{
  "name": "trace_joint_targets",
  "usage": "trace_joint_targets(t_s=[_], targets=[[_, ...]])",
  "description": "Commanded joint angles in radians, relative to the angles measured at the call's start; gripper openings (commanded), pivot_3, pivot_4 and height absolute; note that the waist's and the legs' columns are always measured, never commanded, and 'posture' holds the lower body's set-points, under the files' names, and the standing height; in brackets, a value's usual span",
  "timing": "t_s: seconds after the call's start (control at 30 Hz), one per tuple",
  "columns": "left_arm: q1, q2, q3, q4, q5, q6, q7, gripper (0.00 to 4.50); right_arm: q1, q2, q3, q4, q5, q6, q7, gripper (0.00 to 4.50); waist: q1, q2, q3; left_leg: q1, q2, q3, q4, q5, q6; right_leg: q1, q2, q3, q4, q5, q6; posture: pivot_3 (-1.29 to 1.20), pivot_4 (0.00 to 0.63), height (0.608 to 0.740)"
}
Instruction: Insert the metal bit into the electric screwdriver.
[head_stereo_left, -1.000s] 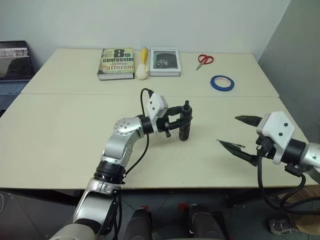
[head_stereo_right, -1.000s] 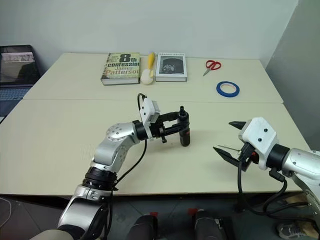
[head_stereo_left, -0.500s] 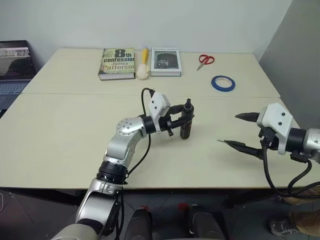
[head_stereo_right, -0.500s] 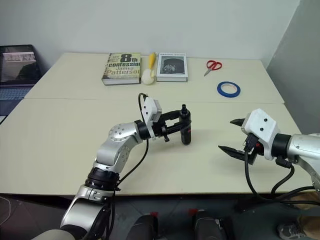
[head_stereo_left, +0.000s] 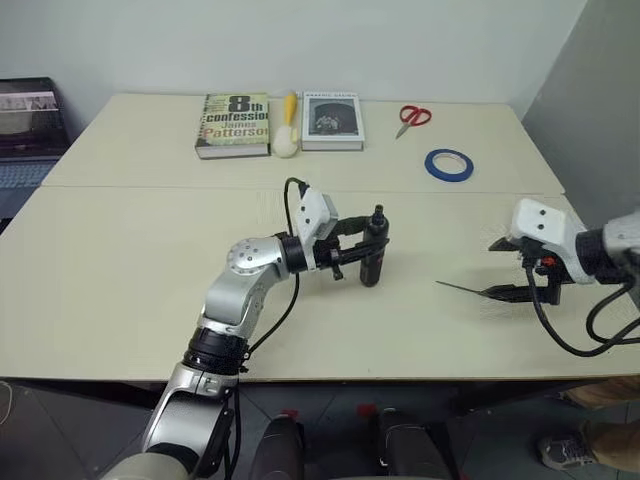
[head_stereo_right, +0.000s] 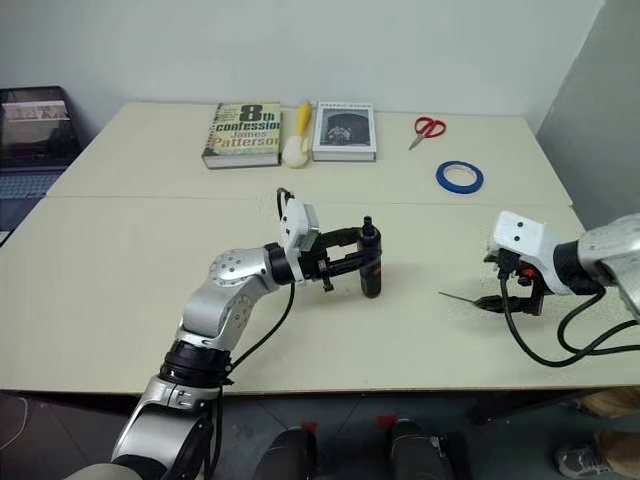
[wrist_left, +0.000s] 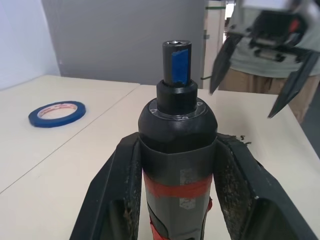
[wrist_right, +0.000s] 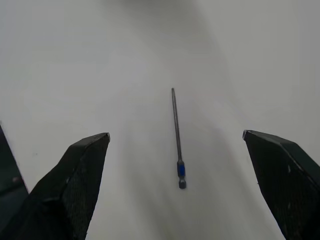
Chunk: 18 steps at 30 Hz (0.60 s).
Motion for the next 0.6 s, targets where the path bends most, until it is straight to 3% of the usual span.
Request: trace_joint_targets(t_s=[0.03, 0.3, 0.6], targets=[[-0.006, -0.018, -0.012, -0.062, -0.009, -0.019, 0.009, 1.66, -0.101, 0.072, 0.132, 0.156, -0.137, -0.038, 0.056, 4.50, 0.000, 0.000, 0.000, 0.000, 0.000, 0.000, 0.000, 0.000, 0.000, 0.000, 0.000, 0.000, 0.000, 0.000, 0.000, 0.00, 0.150, 0.740], [0.009, -0.025, -0.020, -0.080, -0.004, -0.018, 0.028, 1.66, -0.167, 0.173, 0.217, 0.379, -0.289, -0.089, 0.078, 4.50, 0.003, 0.001, 0.000, -0.001, 0.000, -0.001, -0.003, 0.000, 0.000, -0.003, 0.000, -0.001, 0.001, 0.002, 0.004, 0.00, 0.150, 0.740], [0.020, -0.028, -0.027, -0.080, 0.002, -0.024, 0.041, 1.66, -0.173, 0.222, 0.198, 0.413, -0.335, -0.067, 0.104, 4.50, 0.002, 0.001, 0.000, -0.001, 0.000, -0.001, -0.004, 0.000, 0.000, -0.003, 0.000, -0.001, 0.002, 0.002, 0.004, 0.00, 0.150, 0.740]])
